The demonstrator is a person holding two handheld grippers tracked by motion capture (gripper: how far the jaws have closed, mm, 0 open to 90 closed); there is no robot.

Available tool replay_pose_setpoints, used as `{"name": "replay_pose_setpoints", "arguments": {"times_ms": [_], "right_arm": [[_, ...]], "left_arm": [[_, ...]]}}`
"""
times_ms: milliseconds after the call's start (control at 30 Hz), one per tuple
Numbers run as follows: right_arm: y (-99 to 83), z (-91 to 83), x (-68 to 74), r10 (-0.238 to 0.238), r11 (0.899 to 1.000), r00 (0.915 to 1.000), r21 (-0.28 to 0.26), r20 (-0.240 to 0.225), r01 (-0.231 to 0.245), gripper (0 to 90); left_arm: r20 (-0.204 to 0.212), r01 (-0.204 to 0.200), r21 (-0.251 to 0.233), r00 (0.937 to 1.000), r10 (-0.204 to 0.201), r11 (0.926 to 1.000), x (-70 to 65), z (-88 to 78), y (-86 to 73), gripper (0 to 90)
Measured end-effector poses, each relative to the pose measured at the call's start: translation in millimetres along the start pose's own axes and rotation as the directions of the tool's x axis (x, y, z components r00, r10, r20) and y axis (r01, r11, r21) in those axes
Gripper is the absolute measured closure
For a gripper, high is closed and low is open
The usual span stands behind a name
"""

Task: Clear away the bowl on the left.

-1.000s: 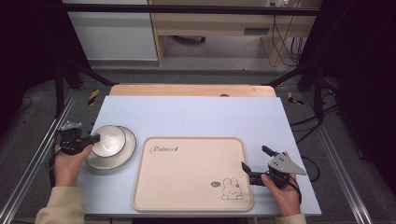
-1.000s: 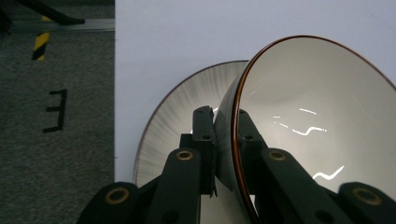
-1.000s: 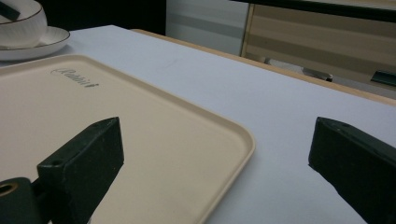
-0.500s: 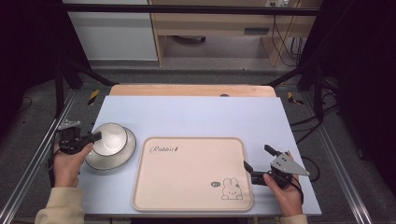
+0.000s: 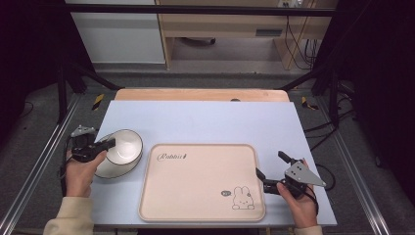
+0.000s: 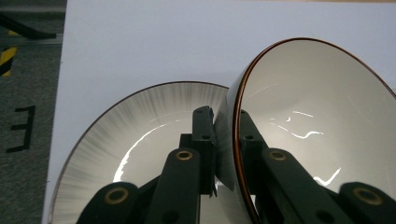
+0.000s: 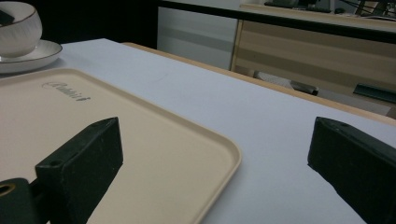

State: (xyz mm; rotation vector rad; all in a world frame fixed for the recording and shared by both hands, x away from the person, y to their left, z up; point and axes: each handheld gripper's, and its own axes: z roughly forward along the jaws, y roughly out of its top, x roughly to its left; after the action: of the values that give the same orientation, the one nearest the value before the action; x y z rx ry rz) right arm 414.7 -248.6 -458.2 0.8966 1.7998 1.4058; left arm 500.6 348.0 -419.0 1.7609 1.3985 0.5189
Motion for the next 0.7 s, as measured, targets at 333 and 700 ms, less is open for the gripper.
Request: {"name": "replay_pose_setpoints", "arguments": {"times_ms": [333, 700], "right_arm": [[-0.8, 1.2, -1.0, 0.007, 1.0, 0.9997, -0.013, 0.023, -0.007, 3.2], [-1.1, -0.5, -2.7, -0.002, 0.999, 0.9996, -0.049, 0.028, 0.003, 3.4]], "left_arm": [[0.001, -0.03, -0.006, 0.9996, 0.03, 0.9995, -8.7, -0.4, 3.1, 82.0], [0.067, -0.018, -0.003, 0.9976, 0.018, 0.9998, -18.0, 2.9, 3.9, 81.9]]}}
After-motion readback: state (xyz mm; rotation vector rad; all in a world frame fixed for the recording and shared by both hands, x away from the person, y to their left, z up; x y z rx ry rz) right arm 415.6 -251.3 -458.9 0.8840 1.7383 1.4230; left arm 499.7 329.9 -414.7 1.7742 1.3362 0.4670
